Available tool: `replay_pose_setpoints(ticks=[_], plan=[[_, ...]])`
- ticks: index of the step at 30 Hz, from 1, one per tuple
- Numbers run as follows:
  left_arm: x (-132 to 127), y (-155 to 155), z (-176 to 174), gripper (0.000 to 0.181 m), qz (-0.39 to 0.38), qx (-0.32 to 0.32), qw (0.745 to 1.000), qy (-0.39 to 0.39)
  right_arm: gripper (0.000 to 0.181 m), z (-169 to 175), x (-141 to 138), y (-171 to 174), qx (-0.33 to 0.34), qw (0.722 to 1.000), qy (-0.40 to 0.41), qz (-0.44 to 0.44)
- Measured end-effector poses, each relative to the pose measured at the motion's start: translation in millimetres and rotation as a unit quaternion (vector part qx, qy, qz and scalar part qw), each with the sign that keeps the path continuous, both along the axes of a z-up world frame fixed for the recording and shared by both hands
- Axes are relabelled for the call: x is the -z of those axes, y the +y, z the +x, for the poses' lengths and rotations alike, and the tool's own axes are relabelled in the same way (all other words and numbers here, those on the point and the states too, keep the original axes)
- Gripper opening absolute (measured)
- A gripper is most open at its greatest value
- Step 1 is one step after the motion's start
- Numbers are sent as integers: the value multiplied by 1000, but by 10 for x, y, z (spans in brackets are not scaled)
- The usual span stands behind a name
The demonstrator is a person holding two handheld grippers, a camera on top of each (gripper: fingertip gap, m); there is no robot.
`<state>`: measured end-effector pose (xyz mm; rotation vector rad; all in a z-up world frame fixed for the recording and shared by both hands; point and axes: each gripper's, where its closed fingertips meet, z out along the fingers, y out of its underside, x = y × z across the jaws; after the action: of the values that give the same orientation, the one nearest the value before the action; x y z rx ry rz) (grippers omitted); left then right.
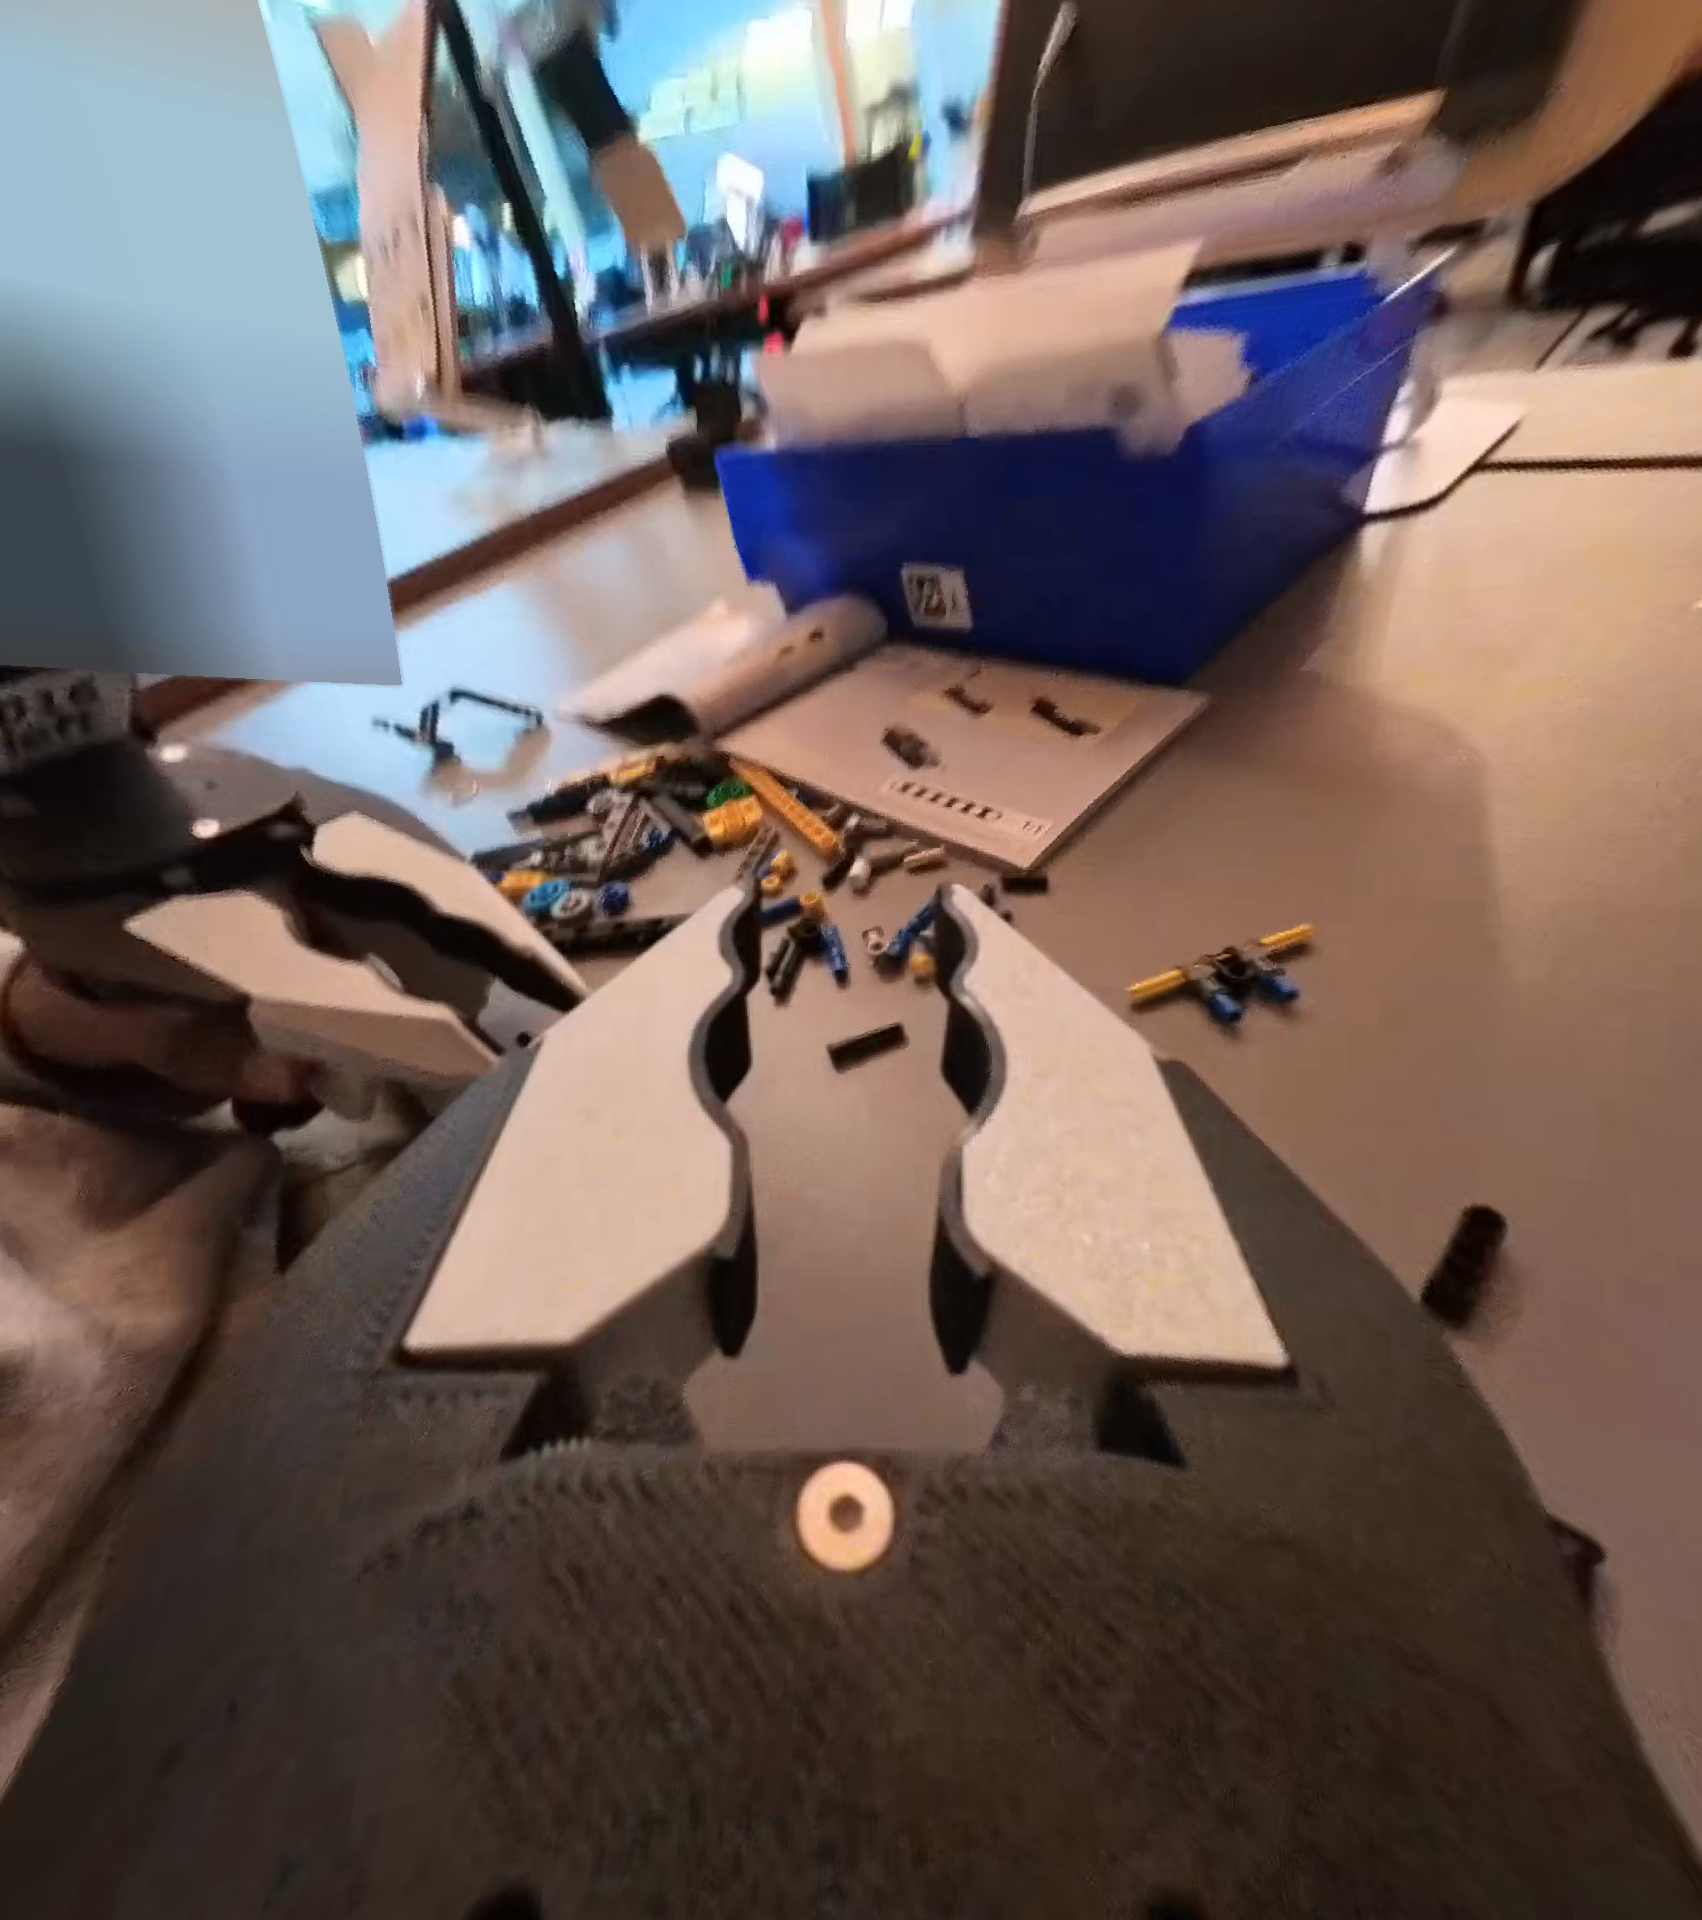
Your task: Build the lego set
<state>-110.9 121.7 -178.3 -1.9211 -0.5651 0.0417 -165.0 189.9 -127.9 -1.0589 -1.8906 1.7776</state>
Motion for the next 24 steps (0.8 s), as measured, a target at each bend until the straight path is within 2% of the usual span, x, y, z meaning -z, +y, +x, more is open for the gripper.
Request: replay_pose_setpoints(ticks=[1,5,8,15,21,24], plan=[[33,57,19,22,-20,-4,1000,9,32,4,0,82,16,1000,10,-17],[191,193,22,21,-121,-36,990,69,37,36,-212,229,25,997,46,-60],[202,252,43,23,-148,-48,985,69,35,90,-264,268,30,995,68,-60],[368,353,65,13,-224,-72,969,71,37,190,-316,281,51,991,121,21],[430,330,35,7,-258,-74,959,87,45,208,-286,239,43,993,105,21],[426,318,43,6,-249,-60,963,84,62,198,-244,192,24,997,67,-20]])
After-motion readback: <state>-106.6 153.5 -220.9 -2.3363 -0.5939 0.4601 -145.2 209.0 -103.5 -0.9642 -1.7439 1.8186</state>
